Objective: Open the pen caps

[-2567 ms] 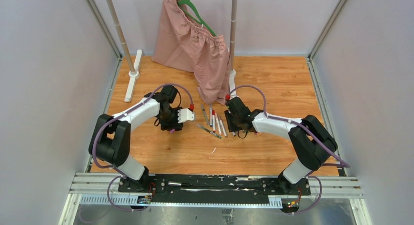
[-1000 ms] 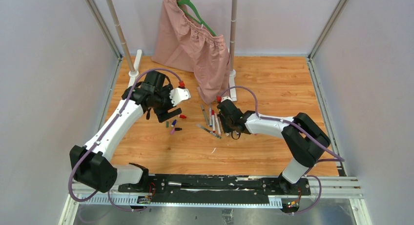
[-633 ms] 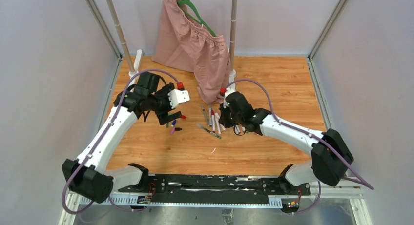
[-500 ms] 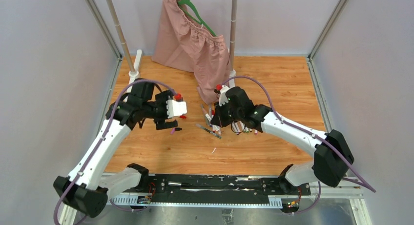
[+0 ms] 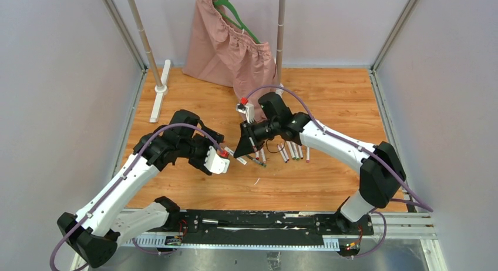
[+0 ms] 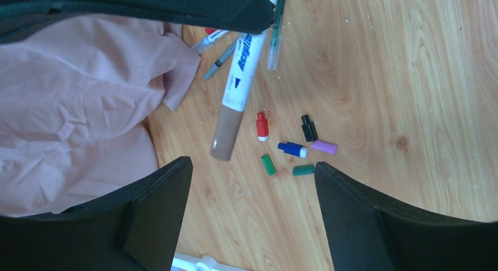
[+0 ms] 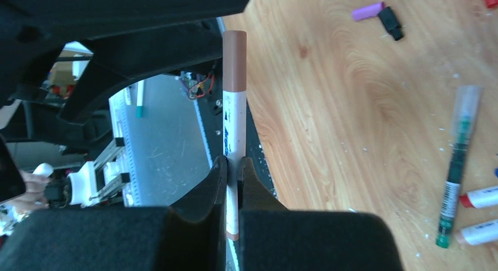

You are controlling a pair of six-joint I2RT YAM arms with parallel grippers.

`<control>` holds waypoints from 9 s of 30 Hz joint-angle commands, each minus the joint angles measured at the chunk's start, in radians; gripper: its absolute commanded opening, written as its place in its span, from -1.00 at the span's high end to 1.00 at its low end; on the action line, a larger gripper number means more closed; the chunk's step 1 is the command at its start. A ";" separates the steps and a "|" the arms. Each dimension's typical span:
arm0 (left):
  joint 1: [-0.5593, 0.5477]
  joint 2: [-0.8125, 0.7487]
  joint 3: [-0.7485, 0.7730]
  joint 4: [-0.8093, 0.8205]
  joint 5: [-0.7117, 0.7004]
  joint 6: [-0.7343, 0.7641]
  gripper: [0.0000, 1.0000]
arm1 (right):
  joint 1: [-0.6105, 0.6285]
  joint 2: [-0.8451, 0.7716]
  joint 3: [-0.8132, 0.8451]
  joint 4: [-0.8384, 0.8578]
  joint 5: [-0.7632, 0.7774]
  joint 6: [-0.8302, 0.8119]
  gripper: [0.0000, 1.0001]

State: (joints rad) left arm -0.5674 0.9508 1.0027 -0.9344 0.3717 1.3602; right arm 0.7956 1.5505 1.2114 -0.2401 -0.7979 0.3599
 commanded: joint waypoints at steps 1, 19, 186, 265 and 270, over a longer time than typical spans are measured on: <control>-0.020 0.004 -0.016 -0.008 -0.031 0.079 -0.62 | 0.024 0.037 0.047 -0.040 -0.118 0.028 1.00; -0.040 0.045 -0.010 -0.008 -0.096 0.047 0.78 | 0.049 0.141 0.138 -0.047 -0.110 0.073 0.65; -0.001 0.049 0.035 -0.017 0.065 -0.072 -1.00 | 0.025 -0.090 -0.114 -0.010 0.068 0.036 1.00; 0.183 0.252 -0.018 0.185 -0.297 -0.076 1.00 | -0.050 -0.217 -0.288 -0.067 0.239 0.071 1.00; 0.201 0.287 -0.050 0.196 -0.247 -0.110 1.00 | -0.055 -0.233 -0.306 -0.063 0.455 0.019 1.00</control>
State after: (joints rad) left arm -0.3790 1.2125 0.9848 -0.7589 0.0864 1.2930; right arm 0.7509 1.3376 0.9375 -0.2630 -0.5678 0.4469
